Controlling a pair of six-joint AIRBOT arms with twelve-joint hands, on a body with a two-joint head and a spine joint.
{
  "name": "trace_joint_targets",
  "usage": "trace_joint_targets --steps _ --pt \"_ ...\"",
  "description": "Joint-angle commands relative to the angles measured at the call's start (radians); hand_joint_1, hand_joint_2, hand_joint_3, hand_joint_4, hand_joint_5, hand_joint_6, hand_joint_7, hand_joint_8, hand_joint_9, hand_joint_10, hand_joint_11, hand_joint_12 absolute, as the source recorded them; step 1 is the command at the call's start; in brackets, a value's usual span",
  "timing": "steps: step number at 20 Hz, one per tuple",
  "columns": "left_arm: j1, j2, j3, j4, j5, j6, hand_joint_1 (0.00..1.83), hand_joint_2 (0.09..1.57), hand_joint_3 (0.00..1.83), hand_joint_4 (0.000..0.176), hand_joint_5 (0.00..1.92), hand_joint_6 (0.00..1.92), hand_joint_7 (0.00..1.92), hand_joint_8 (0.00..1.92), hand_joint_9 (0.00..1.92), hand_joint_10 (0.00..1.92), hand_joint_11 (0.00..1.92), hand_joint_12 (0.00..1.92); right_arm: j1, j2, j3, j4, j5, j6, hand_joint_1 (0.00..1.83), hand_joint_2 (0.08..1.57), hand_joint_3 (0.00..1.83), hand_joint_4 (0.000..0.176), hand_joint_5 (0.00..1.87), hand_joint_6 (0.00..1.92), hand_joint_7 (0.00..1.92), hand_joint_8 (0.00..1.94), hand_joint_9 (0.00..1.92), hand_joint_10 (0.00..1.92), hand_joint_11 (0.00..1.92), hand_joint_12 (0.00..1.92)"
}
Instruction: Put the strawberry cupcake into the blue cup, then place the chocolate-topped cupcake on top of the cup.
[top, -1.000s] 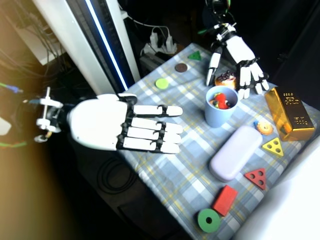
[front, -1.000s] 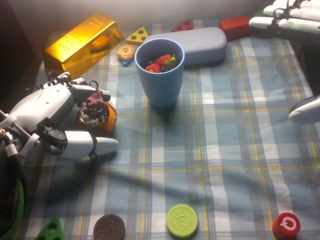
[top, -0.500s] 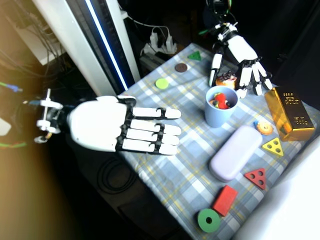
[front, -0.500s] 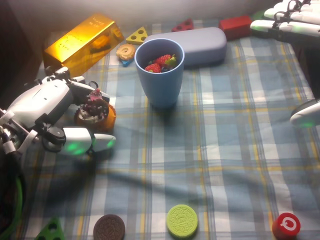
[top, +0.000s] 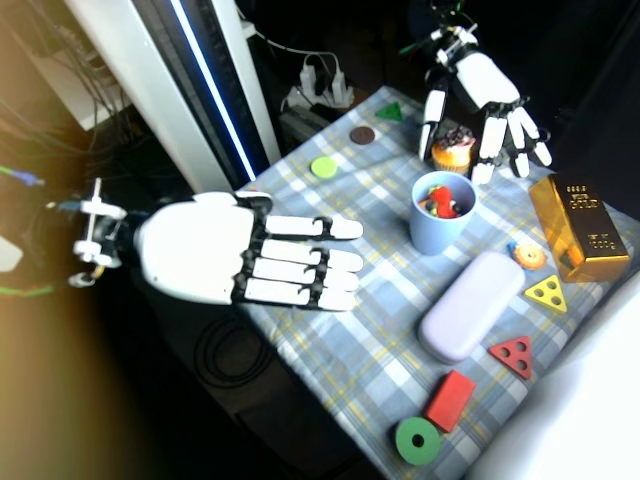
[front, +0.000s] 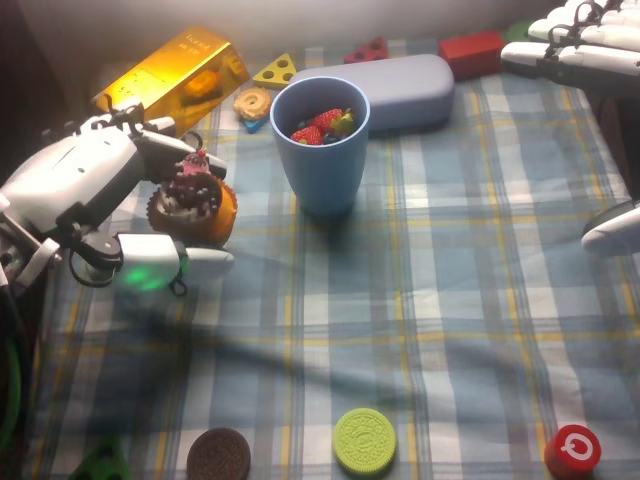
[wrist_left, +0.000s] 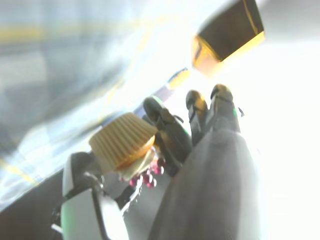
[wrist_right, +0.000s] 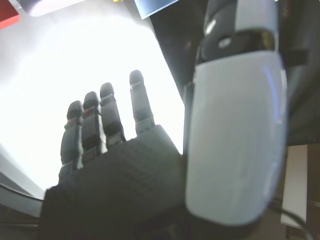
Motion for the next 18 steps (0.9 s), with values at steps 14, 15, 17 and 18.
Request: trace_joint_targets --steps 14,15,17,18 --pt "-0.159 0.04 0.02 0.14 -0.042 -0.005 0.94 0.91 0.0 0.128 0.76 0.0 0.84 0.0 0.29 0.01 0.0 0.0 -0.001 -0.012 0.014 0.045 0.109 0.01 0.38 0.77 0.0 0.138 0.0 0.0 0.04 0.0 0.0 0.0 0.0 0.0" --pt "-0.165 0.037 0.023 0.143 -0.043 -0.005 0.96 0.91 0.0 0.119 0.76 0.0 0.81 0.0 0.28 0.0 0.0 0.0 -0.001 -0.013 0.014 0.045 0.109 0.01 0.36 0.77 0.0 0.134 0.0 0.0 0.03 0.0 0.0 0.0 0.0 0.0" --pt "-0.19 0.02 0.042 0.154 -0.033 -0.005 0.98 0.92 0.0 0.149 0.79 0.01 0.81 0.01 0.26 0.0 0.0 0.0 -0.003 -0.014 0.014 0.048 0.109 0.01 0.38 0.77 0.0 0.139 0.0 0.0 0.03 0.0 0.0 0.0 0.0 0.0" --pt "-0.208 0.006 0.054 0.162 -0.02 -0.005 0.97 0.92 0.0 0.168 0.81 0.01 0.8 0.0 0.27 0.0 0.0 0.0 -0.005 -0.013 0.014 0.048 0.109 0.01 0.38 0.77 0.0 0.128 0.0 0.0 0.03 0.0 0.0 0.0 0.0 0.0"
